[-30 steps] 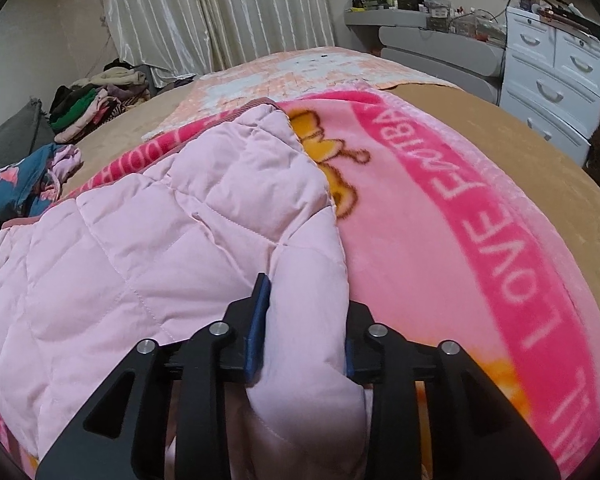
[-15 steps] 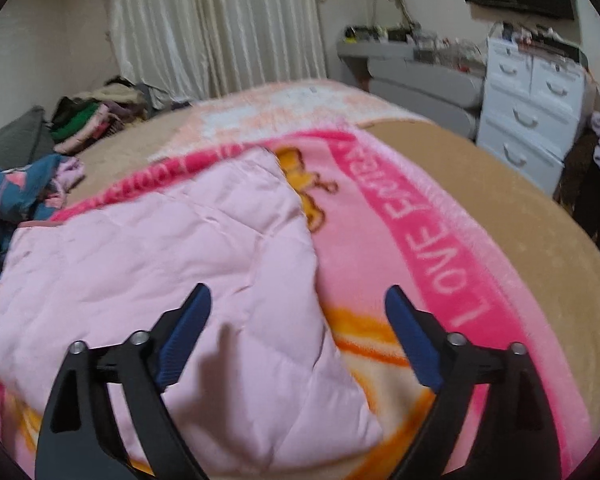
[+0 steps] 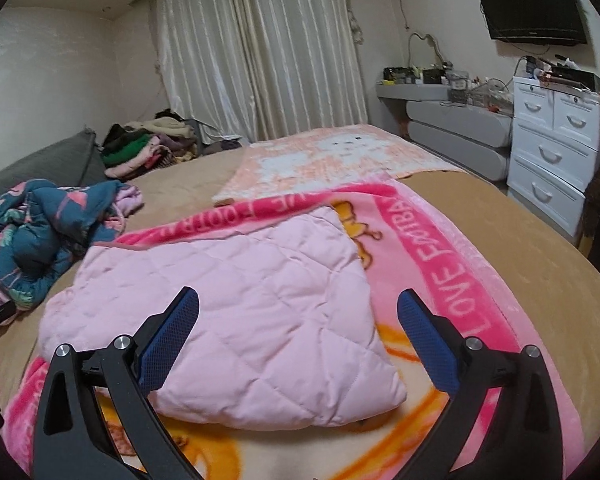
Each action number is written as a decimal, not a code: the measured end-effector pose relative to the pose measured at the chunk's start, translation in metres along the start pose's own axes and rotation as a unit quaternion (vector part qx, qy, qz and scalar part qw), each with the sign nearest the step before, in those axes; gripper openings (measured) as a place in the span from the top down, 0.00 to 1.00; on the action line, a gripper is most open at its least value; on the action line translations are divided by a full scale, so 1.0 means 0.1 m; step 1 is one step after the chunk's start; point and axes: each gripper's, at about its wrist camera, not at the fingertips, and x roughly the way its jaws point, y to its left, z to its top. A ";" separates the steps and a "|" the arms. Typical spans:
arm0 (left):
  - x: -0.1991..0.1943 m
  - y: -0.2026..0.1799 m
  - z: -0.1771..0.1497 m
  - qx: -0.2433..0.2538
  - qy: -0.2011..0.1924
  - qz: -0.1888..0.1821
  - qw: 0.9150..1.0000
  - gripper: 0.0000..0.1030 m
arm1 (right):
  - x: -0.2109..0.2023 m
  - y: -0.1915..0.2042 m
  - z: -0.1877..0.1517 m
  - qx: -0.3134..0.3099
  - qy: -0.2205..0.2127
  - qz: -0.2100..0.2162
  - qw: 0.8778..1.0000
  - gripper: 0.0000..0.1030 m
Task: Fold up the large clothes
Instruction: 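Open both grippers and pull them back from the folded jacket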
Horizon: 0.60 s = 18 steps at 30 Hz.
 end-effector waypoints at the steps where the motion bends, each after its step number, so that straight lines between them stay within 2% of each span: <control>1: -0.04 -0.02 -0.01 0.002 -0.003 0.000 1.000 0.08 | -0.04 0.03 0.01 -0.003 -0.001 0.005 1.000 0.04; 18: -0.44 -0.19 -0.25 0.009 -0.017 -0.012 1.000 0.08 | -0.55 0.32 -0.01 -0.040 -0.029 0.021 0.999 0.04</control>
